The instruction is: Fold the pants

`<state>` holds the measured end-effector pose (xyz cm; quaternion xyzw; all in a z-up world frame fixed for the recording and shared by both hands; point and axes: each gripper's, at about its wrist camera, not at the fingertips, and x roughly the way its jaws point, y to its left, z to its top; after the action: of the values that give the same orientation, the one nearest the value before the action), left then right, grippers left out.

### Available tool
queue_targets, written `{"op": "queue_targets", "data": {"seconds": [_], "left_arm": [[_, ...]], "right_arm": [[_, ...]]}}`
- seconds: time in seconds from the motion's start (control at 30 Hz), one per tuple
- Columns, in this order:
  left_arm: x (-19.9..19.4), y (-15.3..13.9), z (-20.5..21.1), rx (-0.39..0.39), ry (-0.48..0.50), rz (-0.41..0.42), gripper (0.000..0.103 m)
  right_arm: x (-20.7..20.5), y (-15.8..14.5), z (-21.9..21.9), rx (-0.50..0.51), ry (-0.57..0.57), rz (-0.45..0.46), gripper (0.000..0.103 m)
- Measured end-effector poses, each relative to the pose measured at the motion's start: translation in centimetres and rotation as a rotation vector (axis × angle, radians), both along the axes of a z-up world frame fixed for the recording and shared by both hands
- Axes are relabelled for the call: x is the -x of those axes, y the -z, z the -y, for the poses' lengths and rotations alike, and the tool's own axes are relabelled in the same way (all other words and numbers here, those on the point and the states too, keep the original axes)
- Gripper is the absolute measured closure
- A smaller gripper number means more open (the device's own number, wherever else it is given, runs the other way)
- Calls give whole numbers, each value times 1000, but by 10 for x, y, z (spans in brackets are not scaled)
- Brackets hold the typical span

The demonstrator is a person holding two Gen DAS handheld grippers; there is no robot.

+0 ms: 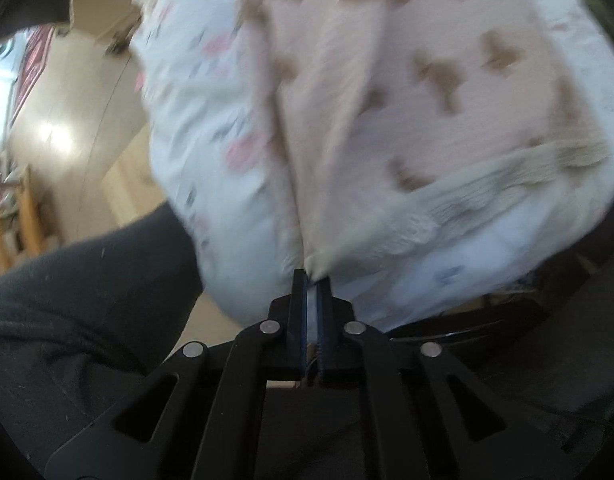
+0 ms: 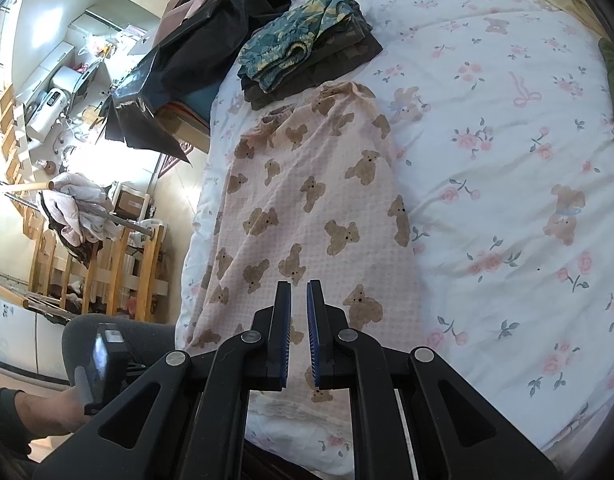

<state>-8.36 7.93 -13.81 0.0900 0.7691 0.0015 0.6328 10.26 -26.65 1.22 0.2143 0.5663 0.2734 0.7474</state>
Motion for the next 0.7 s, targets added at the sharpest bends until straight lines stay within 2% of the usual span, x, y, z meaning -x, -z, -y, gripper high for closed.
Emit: {"op": "queue_targets", "data": {"seconds": [0.1, 0.17, 0.33, 0.43, 0.47, 0.53, 0.57, 0.6, 0.7], "left_arm": [[-3, 3, -5, -32, -5, -4, 99], [-3, 0, -5, -44, 26, 5, 98], [-6, -21, -6, -82, 70, -6, 98], [-29, -37, -23, -3, -4, 16, 98], [-41, -41, -22, 14, -9, 58, 98], [-63, -47, -22, 81, -39, 141, 82], [-76, -47, -22, 126, -74, 180, 63], [-88, -43, -21, 159, -100, 219, 55], [-120, -25, -12, 168, -105, 277, 58]], "right_arm": [[0, 0, 1, 3, 2, -2, 93], [0, 1, 3, 4, 8, -6, 93], [-1, 2, 4, 9, 13, -12, 93], [-1, 4, 4, 12, 15, -16, 93], [-2, 4, 4, 10, 17, -17, 93], [-3, 4, 3, 11, 17, -17, 93], [-4, 4, 2, 13, 16, -17, 93], [-4, 5, 2, 16, 16, -18, 93], [-6, 9, 2, 30, 20, -29, 93]]}}
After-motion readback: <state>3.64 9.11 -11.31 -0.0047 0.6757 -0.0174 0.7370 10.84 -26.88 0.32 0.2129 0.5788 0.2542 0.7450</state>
